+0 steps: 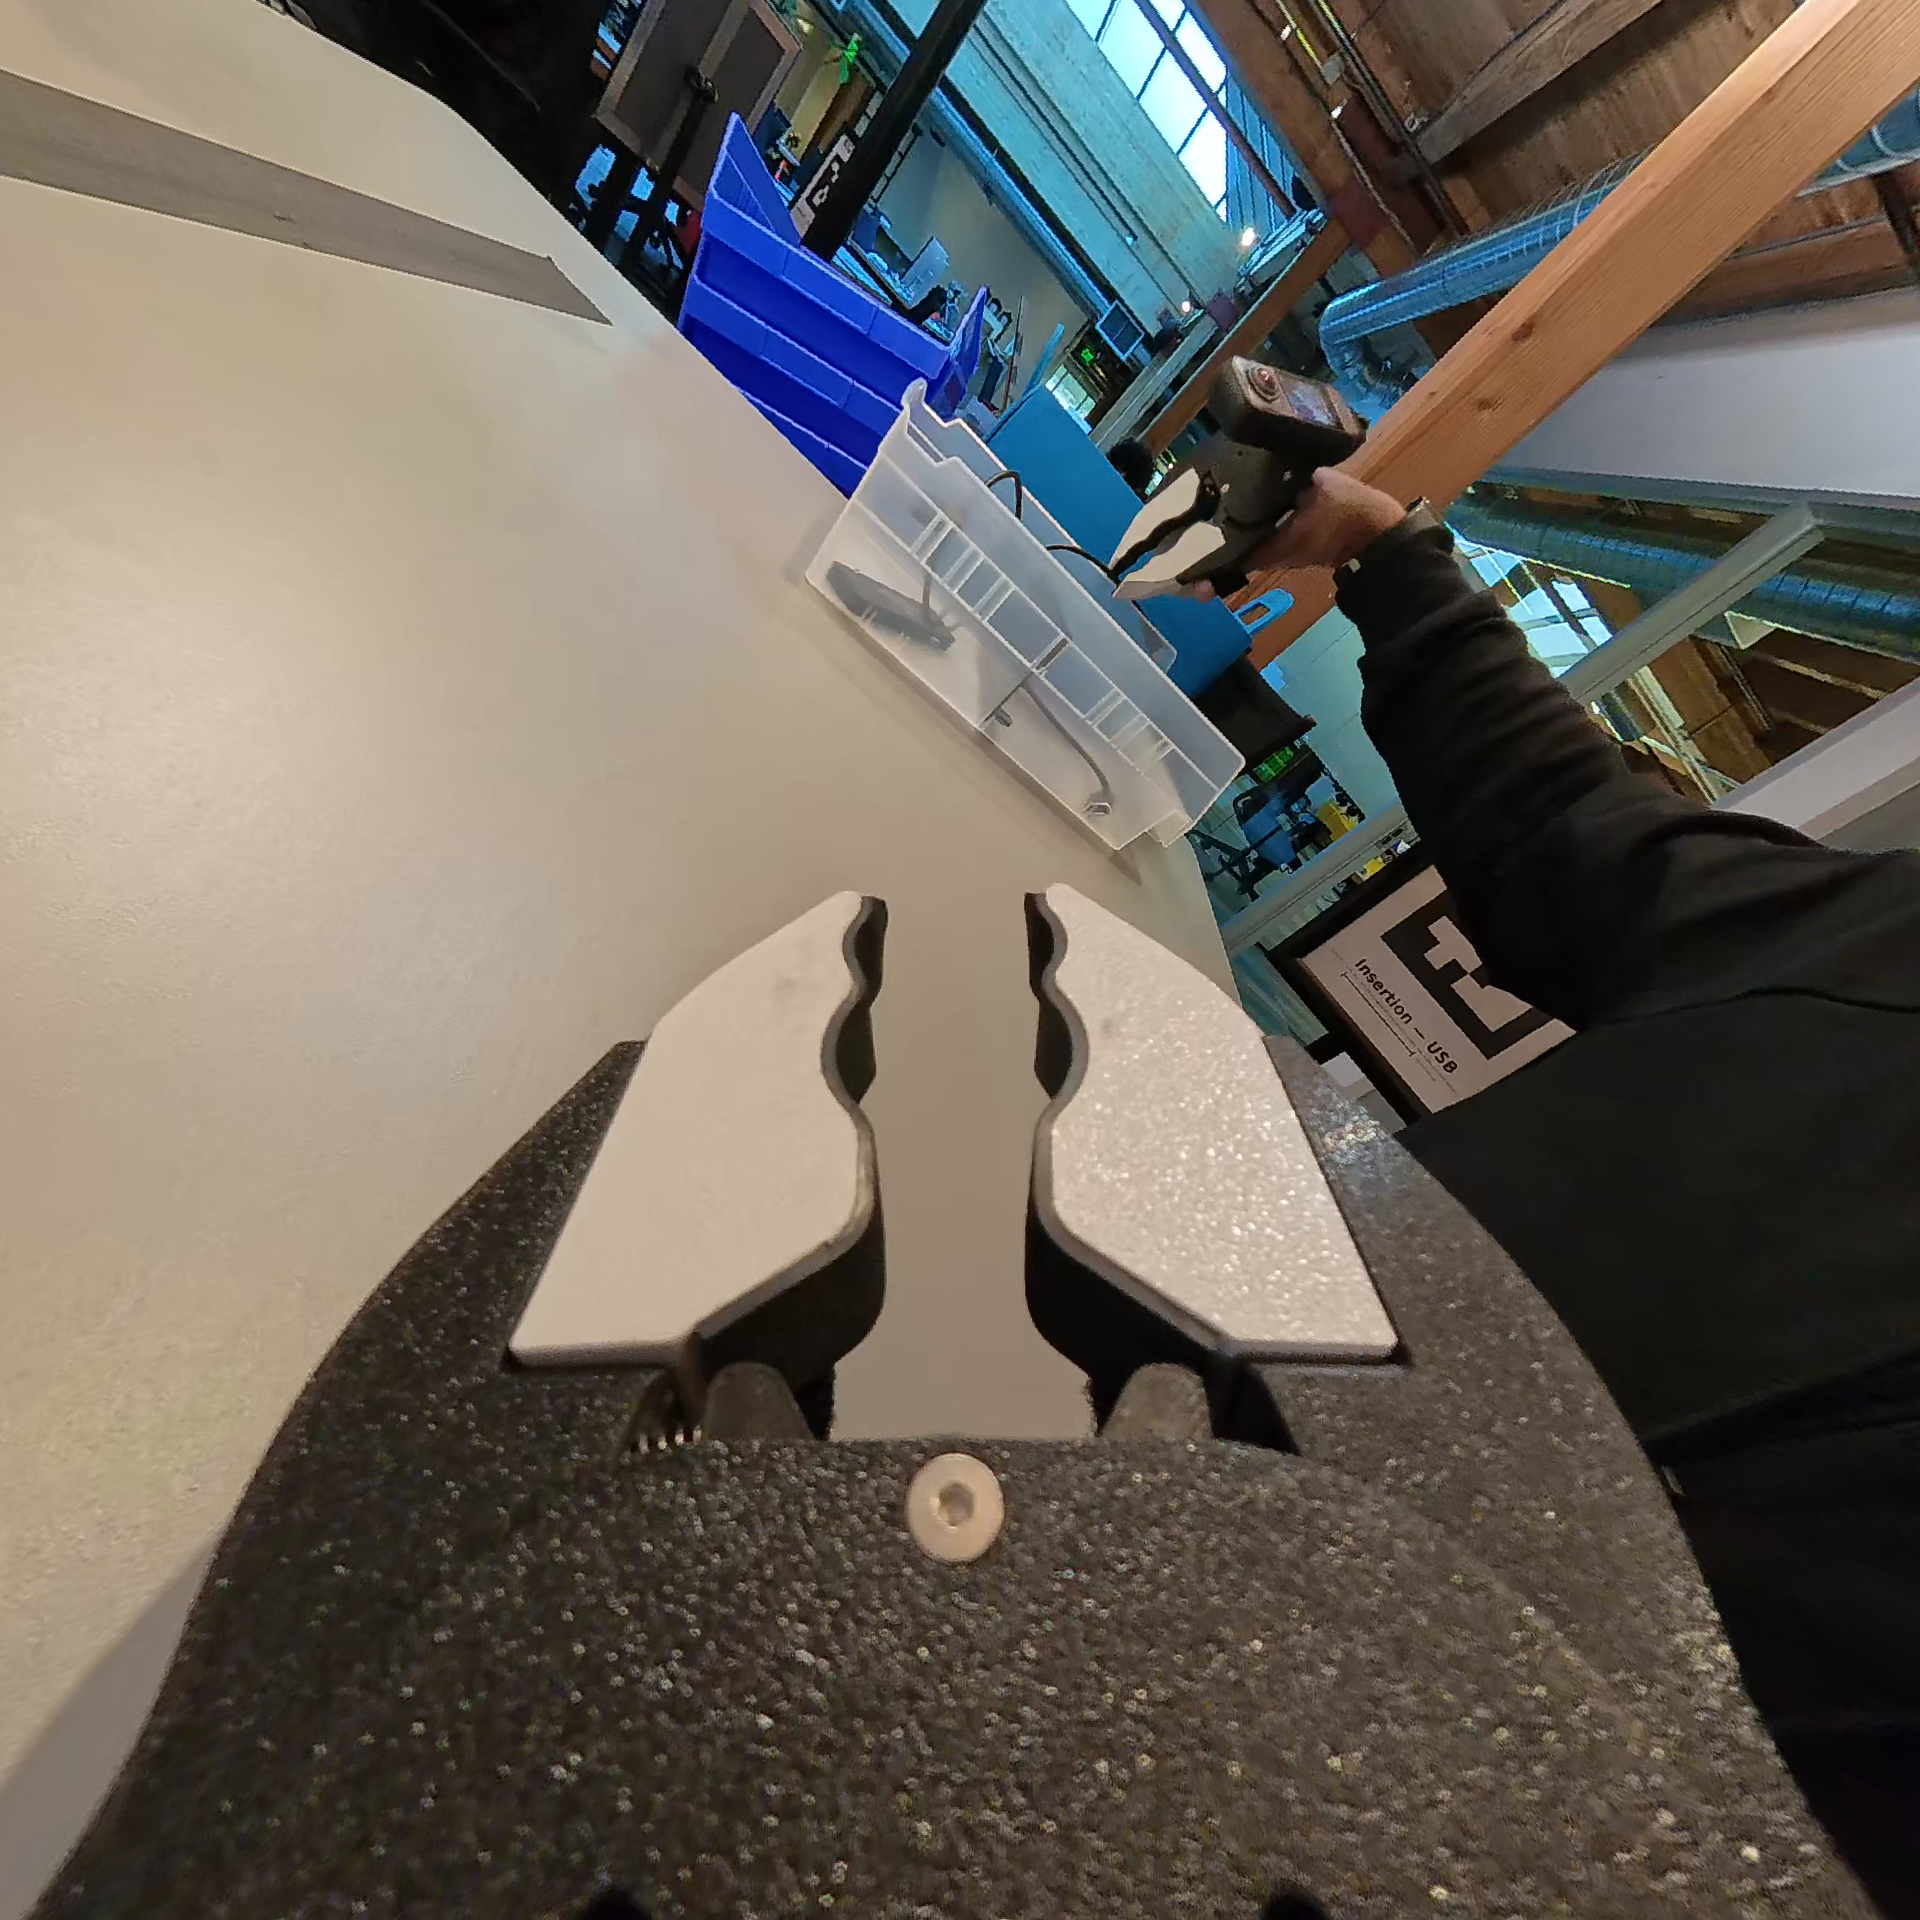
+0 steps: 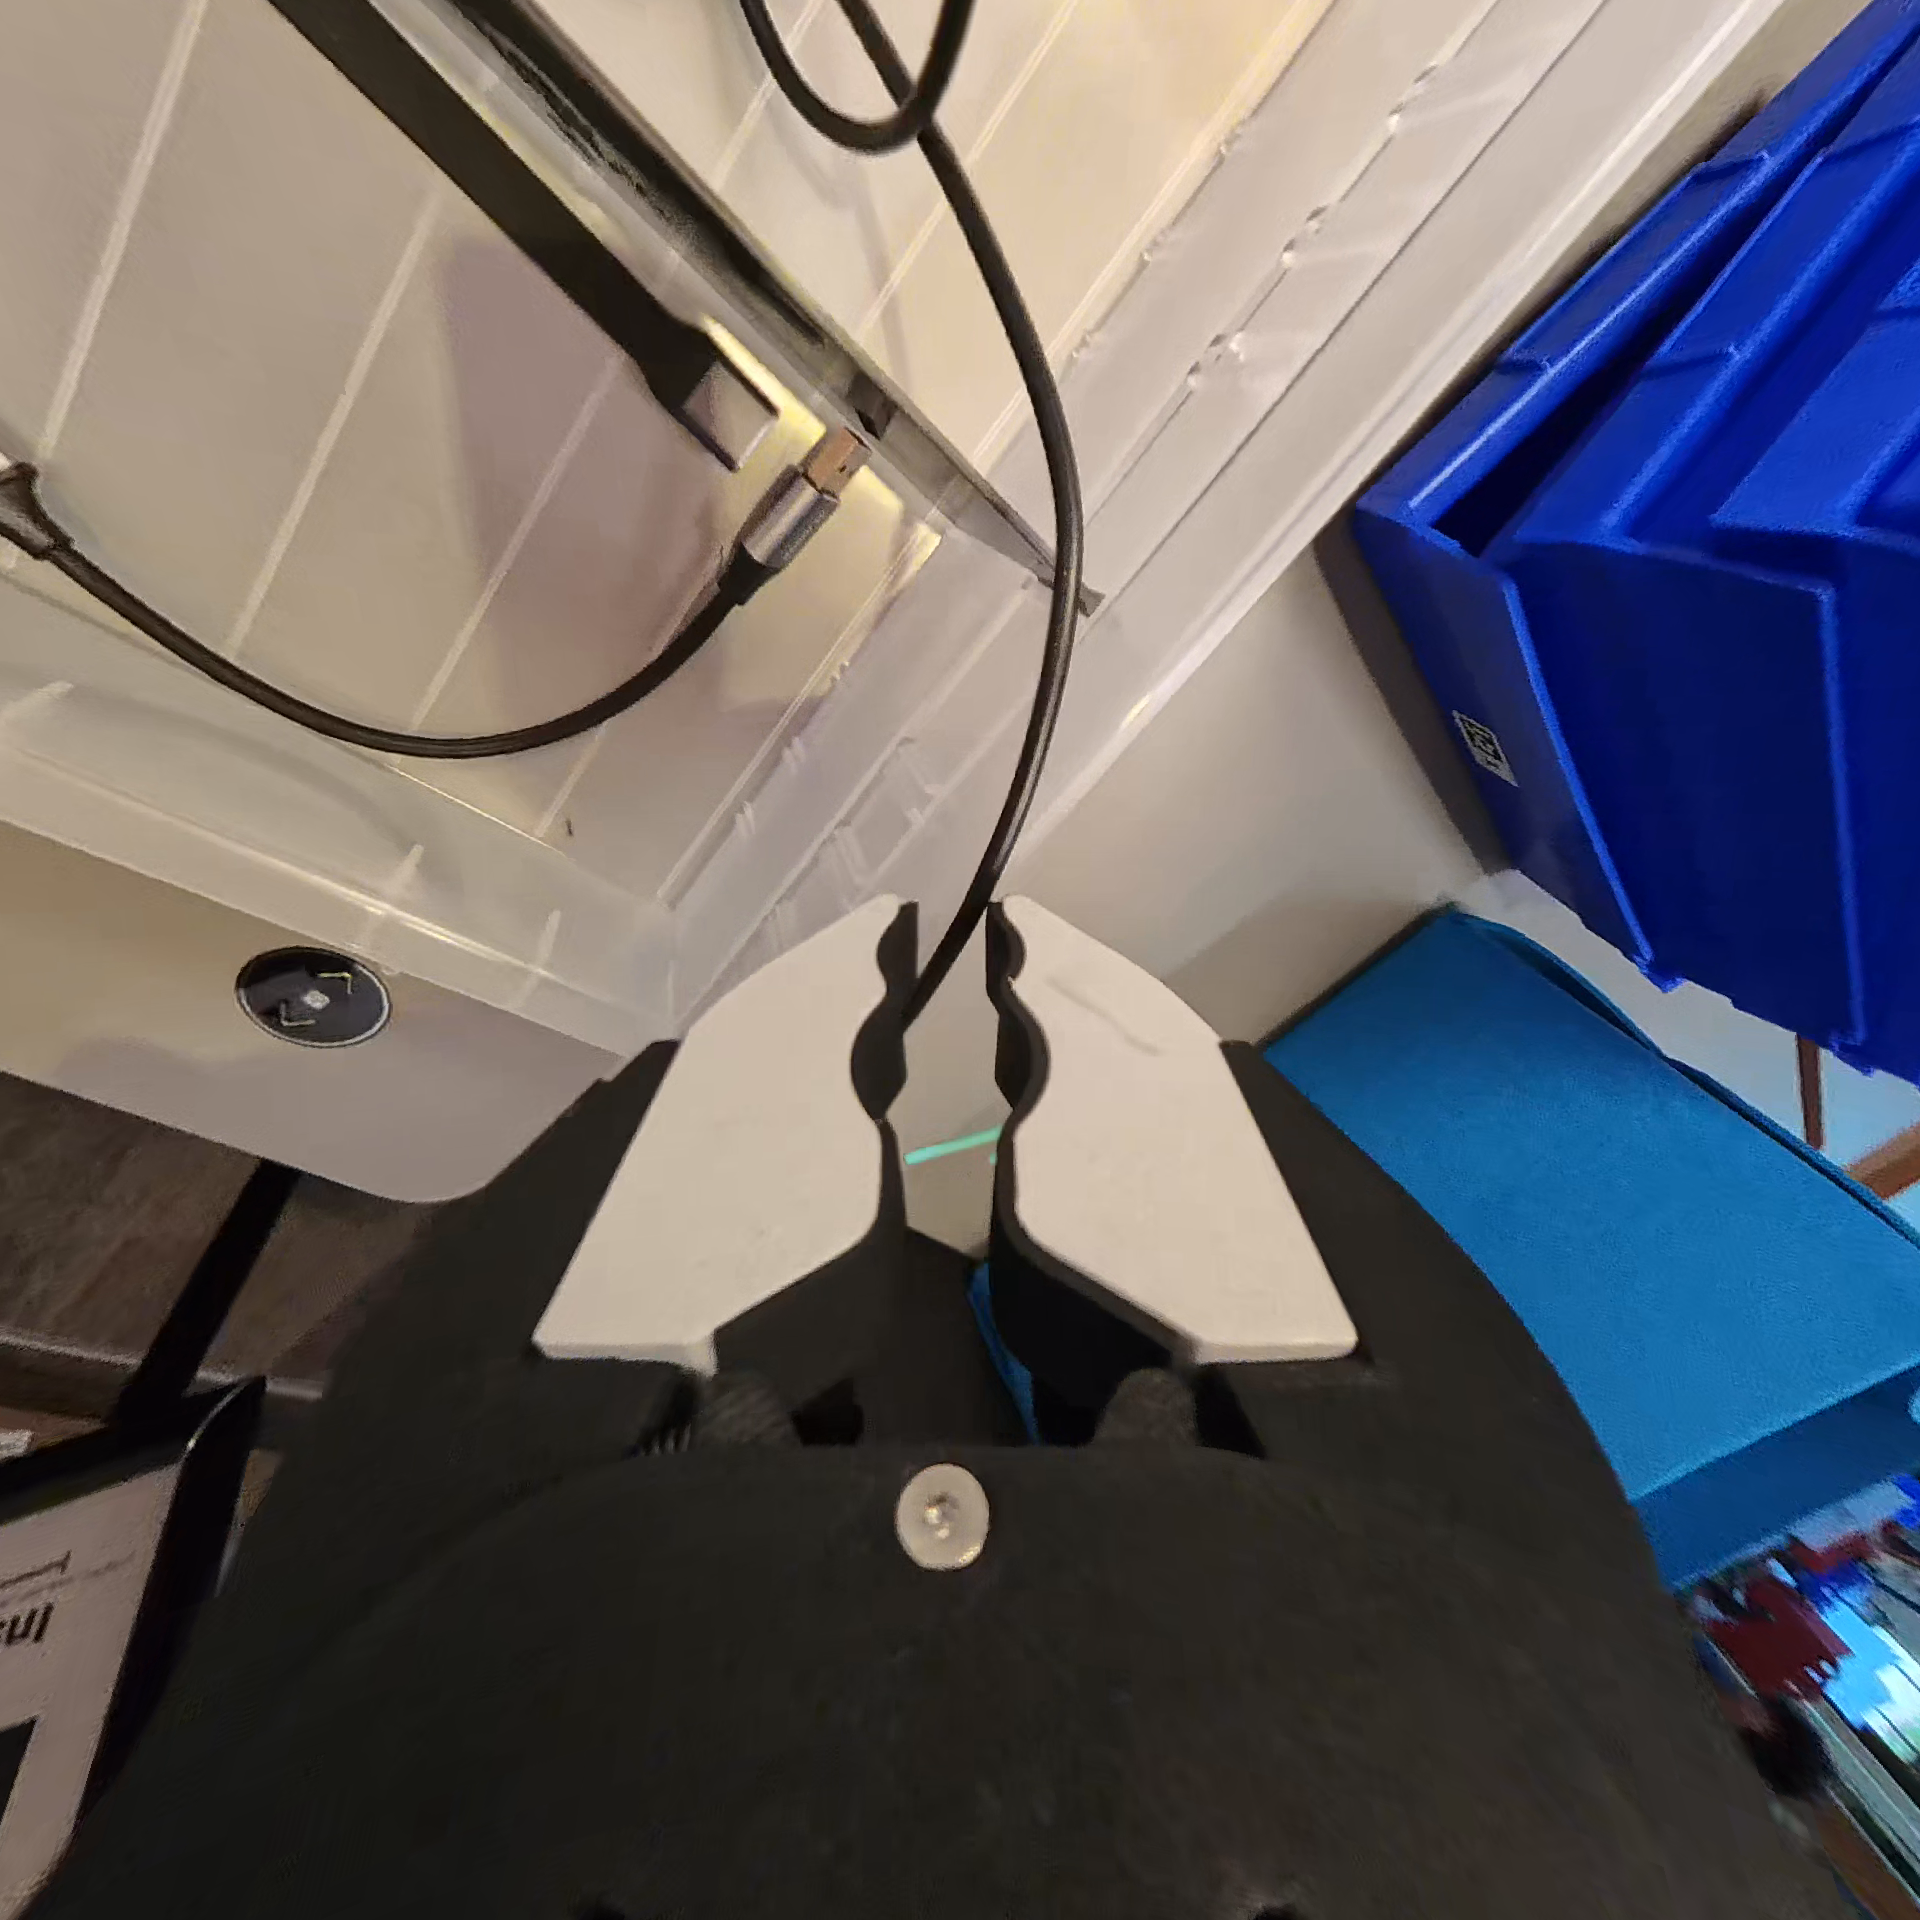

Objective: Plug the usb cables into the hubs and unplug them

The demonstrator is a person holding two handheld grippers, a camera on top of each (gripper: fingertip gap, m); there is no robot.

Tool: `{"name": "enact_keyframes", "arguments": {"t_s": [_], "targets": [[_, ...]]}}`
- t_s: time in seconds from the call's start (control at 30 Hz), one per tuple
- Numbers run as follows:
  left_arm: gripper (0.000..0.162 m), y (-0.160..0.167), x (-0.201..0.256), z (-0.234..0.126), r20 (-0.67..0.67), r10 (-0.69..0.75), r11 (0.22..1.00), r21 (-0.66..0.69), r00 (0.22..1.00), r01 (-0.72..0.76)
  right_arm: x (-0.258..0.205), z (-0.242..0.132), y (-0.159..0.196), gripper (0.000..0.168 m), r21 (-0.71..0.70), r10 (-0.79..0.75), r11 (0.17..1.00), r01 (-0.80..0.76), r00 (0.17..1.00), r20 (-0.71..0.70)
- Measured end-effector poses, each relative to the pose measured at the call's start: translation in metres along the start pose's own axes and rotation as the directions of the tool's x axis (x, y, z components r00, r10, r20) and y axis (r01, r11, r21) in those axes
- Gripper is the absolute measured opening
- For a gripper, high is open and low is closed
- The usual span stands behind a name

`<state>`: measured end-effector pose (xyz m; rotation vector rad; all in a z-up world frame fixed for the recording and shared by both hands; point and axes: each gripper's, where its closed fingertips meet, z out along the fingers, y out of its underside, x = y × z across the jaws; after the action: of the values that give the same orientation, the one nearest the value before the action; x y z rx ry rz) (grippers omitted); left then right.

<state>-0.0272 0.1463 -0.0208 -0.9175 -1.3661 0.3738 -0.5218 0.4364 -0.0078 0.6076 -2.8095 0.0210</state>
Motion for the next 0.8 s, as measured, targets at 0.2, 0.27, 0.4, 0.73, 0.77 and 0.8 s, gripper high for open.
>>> {"name": "enact_keyframes", "arguments": {"t_s": [0.2, 0.27, 0.4, 0.73, 0.77, 0.8], "targets": [[0.026, 0.001, 0.001, 0.0, -0.01, -0.003, 1.0, -0.006, 1.0, 0.003, 0.004, -0.013, -0.007, 0.005, -0.083, -0.073, 0.994, 0.068, 0.996, -0.055], [0.026, 0.001, 0.001, 0.0, -0.012, -0.002, 1.0, -0.01, 1.0, 0.002, 0.005, -0.02, -0.016, 0.004, -0.061, -0.082, 0.995, 0.078, 0.995, -0.065], [0.026, 0.003, 0.002, 0.001, -0.01, 0.001, 1.0, -0.017, 1.0, -0.001, 0.018, -0.036, -0.047, 0.003, 0.027, -0.092, 0.995, 0.096, 0.987, -0.129], [0.026, 0.004, 0.002, 0.002, -0.003, 0.01, 1.0, -0.029, 1.0, -0.01, 0.026, -0.025, -0.165, 0.003, 0.471, 0.118, 0.879, -0.072, 0.99, -0.07], [0.026, 0.004, 0.002, 0.002, -0.003, 0.01, 1.0, -0.028, 1.0, -0.01, 0.025, -0.012, -0.167, 0.003, 0.462, 0.146, 0.88, -0.111, 0.988, -0.041], [0.026, 0.004, 0.002, 0.002, -0.003, 0.01, 1.0, -0.028, 1.0, -0.01, 0.024, 0.001, -0.165, 0.003, 0.439, 0.169, 0.886, -0.147, 0.986, -0.011]]}}
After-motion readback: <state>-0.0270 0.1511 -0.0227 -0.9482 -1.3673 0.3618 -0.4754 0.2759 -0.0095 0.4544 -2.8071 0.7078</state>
